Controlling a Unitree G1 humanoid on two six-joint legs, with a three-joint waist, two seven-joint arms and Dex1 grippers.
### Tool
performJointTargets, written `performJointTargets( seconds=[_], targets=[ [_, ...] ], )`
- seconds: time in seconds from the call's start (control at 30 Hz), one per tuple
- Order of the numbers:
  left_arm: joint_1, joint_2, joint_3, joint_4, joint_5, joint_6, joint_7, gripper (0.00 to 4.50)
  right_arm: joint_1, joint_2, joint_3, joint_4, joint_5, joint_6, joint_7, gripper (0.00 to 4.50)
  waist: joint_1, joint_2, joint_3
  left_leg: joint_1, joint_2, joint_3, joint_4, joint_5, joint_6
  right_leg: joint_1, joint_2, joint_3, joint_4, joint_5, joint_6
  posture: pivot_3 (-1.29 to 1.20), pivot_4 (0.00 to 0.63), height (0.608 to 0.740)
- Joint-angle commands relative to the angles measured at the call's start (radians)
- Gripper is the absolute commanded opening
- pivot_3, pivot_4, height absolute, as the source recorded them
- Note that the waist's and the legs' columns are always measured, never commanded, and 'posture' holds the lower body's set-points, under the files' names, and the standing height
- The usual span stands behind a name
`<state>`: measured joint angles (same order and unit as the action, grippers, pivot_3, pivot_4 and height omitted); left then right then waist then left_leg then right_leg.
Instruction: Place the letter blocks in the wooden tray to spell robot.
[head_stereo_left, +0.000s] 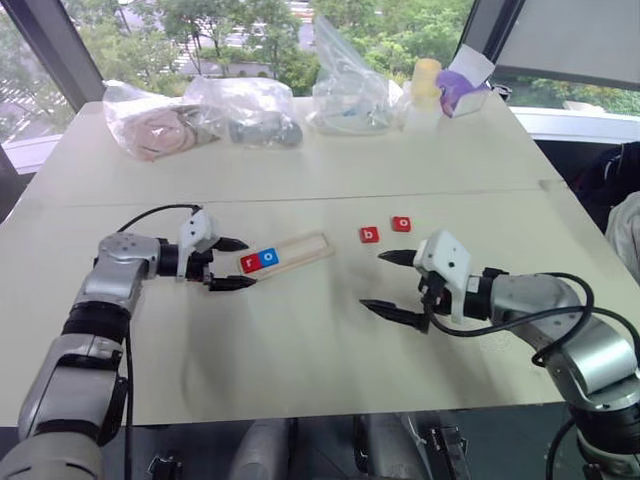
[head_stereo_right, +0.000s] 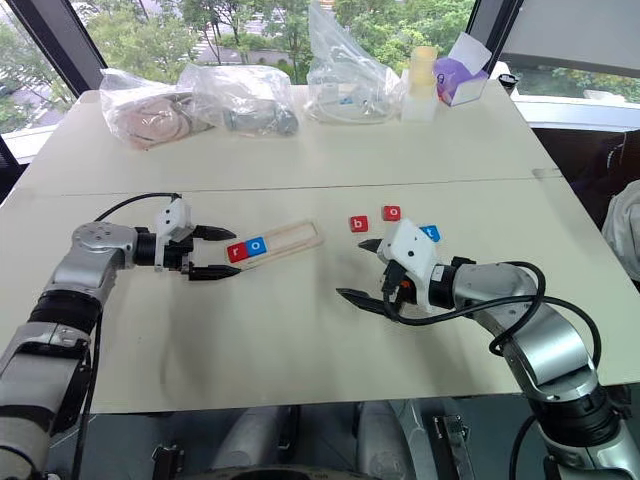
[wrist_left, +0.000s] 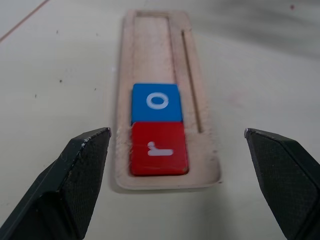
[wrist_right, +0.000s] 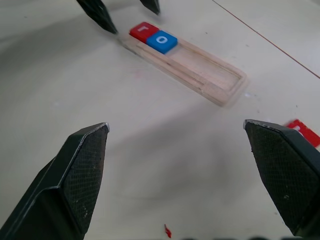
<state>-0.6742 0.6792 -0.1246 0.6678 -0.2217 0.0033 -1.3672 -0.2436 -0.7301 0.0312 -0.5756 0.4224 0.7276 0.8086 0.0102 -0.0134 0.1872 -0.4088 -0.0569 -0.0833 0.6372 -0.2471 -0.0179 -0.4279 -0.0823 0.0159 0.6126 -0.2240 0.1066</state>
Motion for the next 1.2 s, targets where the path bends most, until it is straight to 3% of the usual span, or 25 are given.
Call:
performJointTargets(
  seconds=[0.03,0.37,0.67,0.77,0.8,0.83,1.07,1.2],
  targets=[
    [-0.056,-0.029,-0.006,0.117,0.05,-0.092,-0.018,4.5,0.005,-0.007,-0.03,-0.055,0.023,0.017,-0.025,4.47,0.001,0.0,0.0,0.0,0.0,0.0,0.0,0.0,0.0,0.0,0.0,0.0,0.001,0.0,0.001,0.0,0.15,0.74],
    [-0.105,-0.076,-0.009,0.318,0.145,-0.226,0.028,4.5,0.011,-0.015,-0.031,-0.075,0.034,0.032,-0.052,4.47,0.002,0.0,0.0,0.0,0.0,-0.001,0.008,0.0,0.0,0.003,0.001,0.0,0.005,0.001,0.001,0.0,0.15,0.74],
    [-0.084,-0.095,-0.015,0.363,0.176,-0.267,0.075,4.5,0.007,-0.019,-0.02,-0.075,0.034,0.026,-0.061,4.47,0.002,0.001,-0.002,0.002,0.0,-0.001,0.011,0.0,0.0,0.005,0.001,0.0,0.008,0.001,0.001,0.0,0.15,0.74],
    [-0.073,-0.103,-0.011,0.357,0.17,-0.262,0.077,3.61,0.005,-0.02,-0.017,-0.074,0.033,0.024,-0.06,4.5,0.003,0.001,-0.002,0.002,0.0,-0.001,0.011,0.0,0.0,0.005,0.001,0.0,0.008,0.001,0.001,0.0,0.15,0.74],
    [-0.064,-0.106,-0.011,0.349,0.168,-0.26,0.075,3.22,0.003,-0.021,-0.016,-0.072,0.032,0.024,-0.059,4.5,0.003,0.001,-0.002,0.002,0.0,-0.001,0.011,0.0,0.0,0.005,0.001,0.0,0.008,0.001,0.001,0.0,0.15,0.74],
    [-0.052,-0.107,-0.011,0.337,0.165,-0.258,0.068,3.12,0.002,-0.021,-0.015,-0.071,0.032,0.023,-0.058,4.5,0.002,0.001,-0.002,0.003,0.0,-0.001,0.011,0.0,0.0,0.005,0.001,0.0,0.008,0.001,0.001,0.0,0.15,0.74],
    [0.054,-0.106,-0.015,0.149,0.131,-0.225,-0.021,3.12,-0.001,-0.025,-0.013,-0.064,0.029,0.018,-0.058,4.5,0.001,0.002,-0.003,0.003,0.0,0.0,0.011,0.0,0.0,0.005,0.001,0.0,0.007,0.001,0.001,0.0,0.15,0.74],
    [0.133,-0.117,-0.034,-0.071,0.085,-0.144,-0.057,3.12,0.001,-0.024,-0.011,-0.066,0.027,0.02,-0.063,4.5,0.002,0.002,-0.003,0.002,0.0,0.0,0.01,0.0,0.001,0.005,0.0,0.001,0.006,0.001,0.001,0.0,0.15,0.74]
  ],
)
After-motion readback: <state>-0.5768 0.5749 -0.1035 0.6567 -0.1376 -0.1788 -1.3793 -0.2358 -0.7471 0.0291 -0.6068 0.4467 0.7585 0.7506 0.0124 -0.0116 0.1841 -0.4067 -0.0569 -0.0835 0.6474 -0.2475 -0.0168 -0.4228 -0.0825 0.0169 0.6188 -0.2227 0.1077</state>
